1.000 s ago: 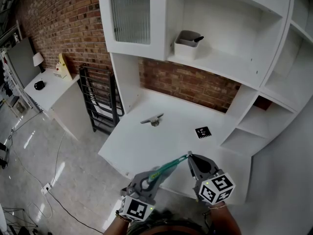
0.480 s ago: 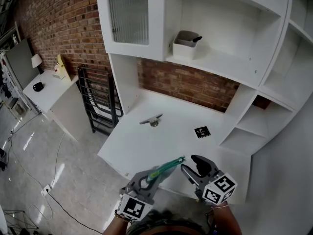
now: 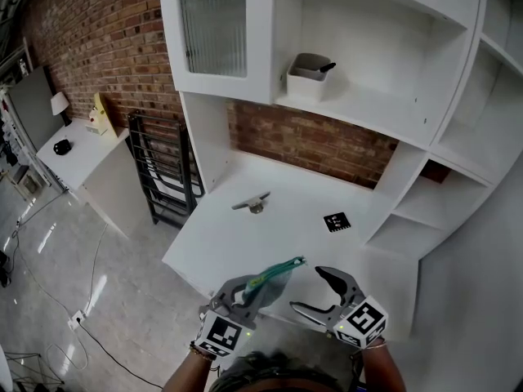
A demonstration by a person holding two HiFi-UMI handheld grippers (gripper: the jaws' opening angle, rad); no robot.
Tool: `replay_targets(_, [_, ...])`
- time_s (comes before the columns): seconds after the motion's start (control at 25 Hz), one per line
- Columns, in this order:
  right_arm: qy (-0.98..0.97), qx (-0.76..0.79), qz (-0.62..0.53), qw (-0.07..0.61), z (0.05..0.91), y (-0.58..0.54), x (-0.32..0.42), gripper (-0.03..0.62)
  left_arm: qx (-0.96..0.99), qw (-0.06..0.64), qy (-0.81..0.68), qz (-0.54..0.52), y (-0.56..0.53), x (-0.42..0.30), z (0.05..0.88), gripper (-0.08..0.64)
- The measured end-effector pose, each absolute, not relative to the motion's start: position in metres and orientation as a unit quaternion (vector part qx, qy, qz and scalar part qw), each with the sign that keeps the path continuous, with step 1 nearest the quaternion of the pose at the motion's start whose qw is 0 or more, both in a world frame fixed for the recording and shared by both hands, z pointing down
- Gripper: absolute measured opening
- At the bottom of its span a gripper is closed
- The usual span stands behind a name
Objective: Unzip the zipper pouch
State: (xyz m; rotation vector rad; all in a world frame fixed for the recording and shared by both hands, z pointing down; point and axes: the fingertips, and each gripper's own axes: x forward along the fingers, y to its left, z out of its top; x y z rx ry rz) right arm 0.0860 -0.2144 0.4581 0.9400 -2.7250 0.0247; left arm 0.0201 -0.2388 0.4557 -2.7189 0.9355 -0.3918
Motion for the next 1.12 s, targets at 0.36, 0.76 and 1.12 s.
replay_targets(0.36, [-0.924, 0.375, 0.047, 0.058, 0.461, -0.197, 0.114, 0.382, -0.903, 0.12, 0.38, -0.163, -0.343, 0.006, 0.479, 0.002])
replay_targets(0.76, [-0.866, 0.496, 0.028, 0.051, 0.471, -0.196, 0.159, 0.379, -0.872, 0.137, 0.4, -0.244, -0.457, 0.015, 0.533, 0.002])
replay_targets(1.12, [-0.825, 0.561, 0.057, 0.043, 0.473, -0.193, 0.194, 0.176, -0.854, 0.164, 0.404, -0.285, -0.508, 0.035, 0.572, 0.002])
